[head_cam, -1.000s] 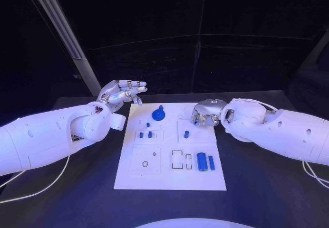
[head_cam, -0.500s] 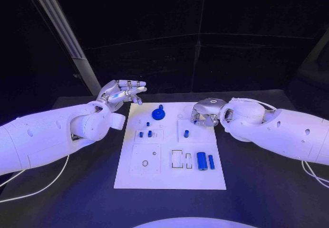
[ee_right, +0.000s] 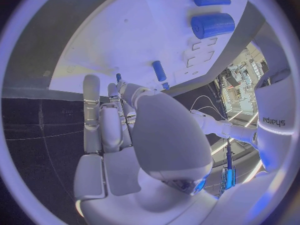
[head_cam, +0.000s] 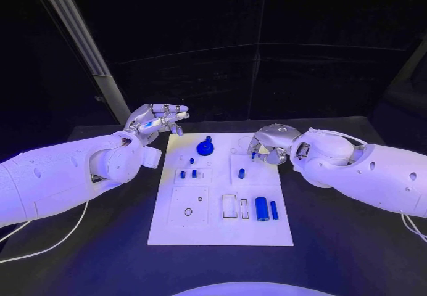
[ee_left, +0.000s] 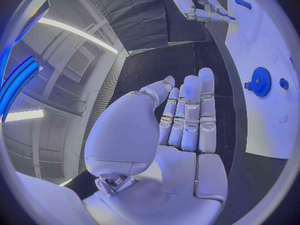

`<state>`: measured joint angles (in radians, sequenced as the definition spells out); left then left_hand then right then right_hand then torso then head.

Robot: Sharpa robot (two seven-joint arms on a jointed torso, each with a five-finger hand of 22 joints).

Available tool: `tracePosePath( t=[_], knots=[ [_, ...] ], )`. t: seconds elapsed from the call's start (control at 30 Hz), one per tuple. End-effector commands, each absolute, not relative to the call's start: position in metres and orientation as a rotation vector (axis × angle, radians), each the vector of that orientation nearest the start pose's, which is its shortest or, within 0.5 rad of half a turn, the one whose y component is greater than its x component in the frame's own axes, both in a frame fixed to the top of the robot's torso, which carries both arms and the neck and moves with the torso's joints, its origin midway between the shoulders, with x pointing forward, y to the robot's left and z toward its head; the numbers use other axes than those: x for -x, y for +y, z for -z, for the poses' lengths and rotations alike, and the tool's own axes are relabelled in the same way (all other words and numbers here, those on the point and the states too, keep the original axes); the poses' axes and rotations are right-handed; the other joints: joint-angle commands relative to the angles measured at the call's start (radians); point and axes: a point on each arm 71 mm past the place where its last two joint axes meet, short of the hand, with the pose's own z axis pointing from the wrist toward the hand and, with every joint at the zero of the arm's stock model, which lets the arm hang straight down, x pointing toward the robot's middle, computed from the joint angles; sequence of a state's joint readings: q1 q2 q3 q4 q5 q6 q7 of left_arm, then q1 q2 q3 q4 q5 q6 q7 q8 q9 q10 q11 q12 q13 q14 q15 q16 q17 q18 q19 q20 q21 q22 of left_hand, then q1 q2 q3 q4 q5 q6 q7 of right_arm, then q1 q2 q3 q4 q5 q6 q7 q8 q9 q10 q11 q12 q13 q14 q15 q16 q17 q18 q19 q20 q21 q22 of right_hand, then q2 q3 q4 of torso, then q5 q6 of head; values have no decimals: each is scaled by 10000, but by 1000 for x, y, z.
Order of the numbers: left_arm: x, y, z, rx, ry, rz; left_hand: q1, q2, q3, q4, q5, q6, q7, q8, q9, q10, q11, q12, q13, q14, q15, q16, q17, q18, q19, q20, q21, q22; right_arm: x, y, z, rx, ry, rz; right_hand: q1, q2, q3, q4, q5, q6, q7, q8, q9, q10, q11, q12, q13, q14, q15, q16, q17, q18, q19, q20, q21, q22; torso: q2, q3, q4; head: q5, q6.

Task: Assemble the parts on the task board

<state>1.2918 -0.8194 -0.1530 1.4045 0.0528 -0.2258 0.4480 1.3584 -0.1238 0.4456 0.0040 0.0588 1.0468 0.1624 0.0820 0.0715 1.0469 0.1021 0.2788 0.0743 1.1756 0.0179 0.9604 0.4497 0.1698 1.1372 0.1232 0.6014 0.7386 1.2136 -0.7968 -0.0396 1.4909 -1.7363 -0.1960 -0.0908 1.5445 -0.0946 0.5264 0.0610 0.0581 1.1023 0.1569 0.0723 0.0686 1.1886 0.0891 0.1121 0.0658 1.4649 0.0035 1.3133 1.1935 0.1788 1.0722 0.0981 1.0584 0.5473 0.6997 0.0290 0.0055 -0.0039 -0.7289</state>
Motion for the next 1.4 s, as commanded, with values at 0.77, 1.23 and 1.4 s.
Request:
tracePosePath(
  t=[0.77, 1.23, 1.4],
  knots=[
    [-513, 226, 175, 10758, 14014, 15716, -65, -71, -77, -5, 54, -74, 37, -4, -19, -71, 22, 53, -25, -73, 29, -60, -40, 125, -2, -24, -62, -40, -446, -96, 162, 4971, 15245, -8591, -313, -108, 237, -150, 16, 31, 48, -77, -6, 37, -3, -105, -14, 377, -33, 47, -3, 20, -4, 22, 119, 88, -10, -38, 62, 453, -111],
    [-512, 218, 174, 10700, 14085, 15863, -59, -74, -78, -14, 59, -96, 46, -13, -22, -83, 26, 61, -28, -78, 31, -61, -49, 126, -2, -22, -73, -48, -428, -55, 211, 5709, 16562, -9225, -383, -103, 271, -194, 52, 9, 61, -80, -8, 22, 9, -120, -14, 379, -23, 55, -1, 15, 1, 31, 143, 114, 4, -31, 58, 936, -414],
    [-512, 216, 174, 10686, 14117, 15905, -53, -70, -77, -19, 61, -79, 47, -2, -17, -89, 28, 67, -30, -81, 32, -62, -54, 127, -2, -21, -79, -53, -427, -51, 219, 5885, 16822, -9168, -403, -95, 279, -201, 59, 7, 64, -79, -8, 20, 11, -122, -13, 381, -20, 64, 8, 14, 5, 34, 151, 122, -7, -38, 60, 1016, -500]
  ],
)
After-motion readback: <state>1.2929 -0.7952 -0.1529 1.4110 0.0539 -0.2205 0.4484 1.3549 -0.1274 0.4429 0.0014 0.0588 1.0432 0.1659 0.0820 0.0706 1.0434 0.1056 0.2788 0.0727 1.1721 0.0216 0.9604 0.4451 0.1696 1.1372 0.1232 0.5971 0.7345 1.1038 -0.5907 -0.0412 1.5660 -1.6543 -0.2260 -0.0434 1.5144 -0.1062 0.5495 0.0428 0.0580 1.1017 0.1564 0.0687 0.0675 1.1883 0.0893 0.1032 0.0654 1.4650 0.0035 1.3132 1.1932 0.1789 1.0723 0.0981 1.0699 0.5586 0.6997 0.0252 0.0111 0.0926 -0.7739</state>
